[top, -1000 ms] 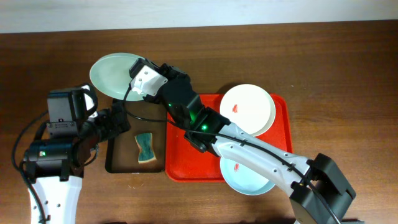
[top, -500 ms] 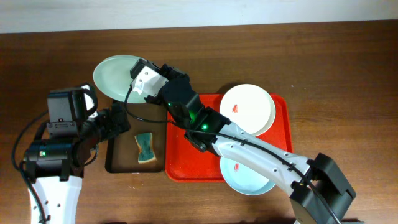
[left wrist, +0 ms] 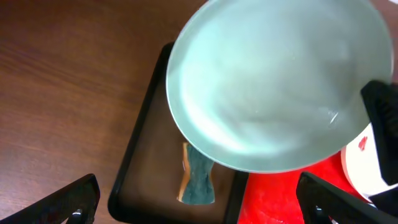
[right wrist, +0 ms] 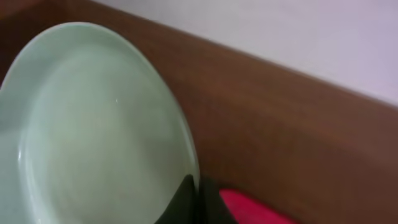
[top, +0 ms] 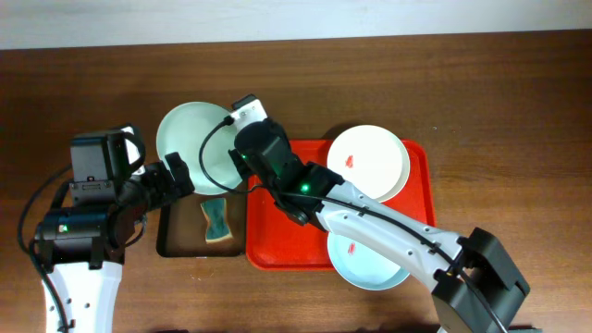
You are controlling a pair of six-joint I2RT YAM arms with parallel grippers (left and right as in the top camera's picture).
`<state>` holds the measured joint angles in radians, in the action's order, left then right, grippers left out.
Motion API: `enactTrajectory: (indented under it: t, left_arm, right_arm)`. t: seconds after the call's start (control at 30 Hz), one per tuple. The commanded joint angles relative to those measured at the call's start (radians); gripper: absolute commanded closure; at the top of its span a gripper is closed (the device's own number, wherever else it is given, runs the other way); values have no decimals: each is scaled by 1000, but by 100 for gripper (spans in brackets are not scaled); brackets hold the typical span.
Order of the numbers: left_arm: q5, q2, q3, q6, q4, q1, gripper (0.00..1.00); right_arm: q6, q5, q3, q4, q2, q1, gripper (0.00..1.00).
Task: Clean dirty plates on tray and stack at the side
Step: 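Swing the pale green plate up and over toward the right side, then lower the pale green plate onto the table right of the red tray and release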
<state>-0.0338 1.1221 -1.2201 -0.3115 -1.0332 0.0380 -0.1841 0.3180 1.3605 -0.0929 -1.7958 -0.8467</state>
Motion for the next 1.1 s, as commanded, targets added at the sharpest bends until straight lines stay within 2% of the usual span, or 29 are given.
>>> enactTrajectory:
  t: [0.0,0.1,0.23,0.33,0.43,0.57,0.7,0.83,1.07]
  left_arm:
    - [-4,-2,-9,-10,-1,4,1]
    - [-4,-2,-9,-10,-1,4,1]
    - [-4,-2,-9,-10,-1,4,1]
    - [-4,-2,-9,-10,-1,4,1]
    - [-4,-2,-9,-10,-1,4,1]
    - [-4,-2,-9,-10,-1,4,1]
    - [-4,-2,-9,-10,-1,4,1]
    - [-4,-2,-9,-10,-1,4,1]
    - [-4,-2,-9,-10,-1,4,1]
  right_arm:
    - [-173,9,13,-64,101,30,96]
    - [-314,0,13,-253,203,117,96]
    - [-327,-184,13,-472,335,314,96]
    - [-327,-317,13,-620,406,537,96]
    - [-321,-322,12,-779,404,769,96]
    - [-319,-317,12,-912,349,1061,96]
    - [-319,-310,-31,-918,293,1264,96]
    - [-318,-306,-134,-859,228,1387,96]
    - [-250,-306,-214,-742,143,1423,96]
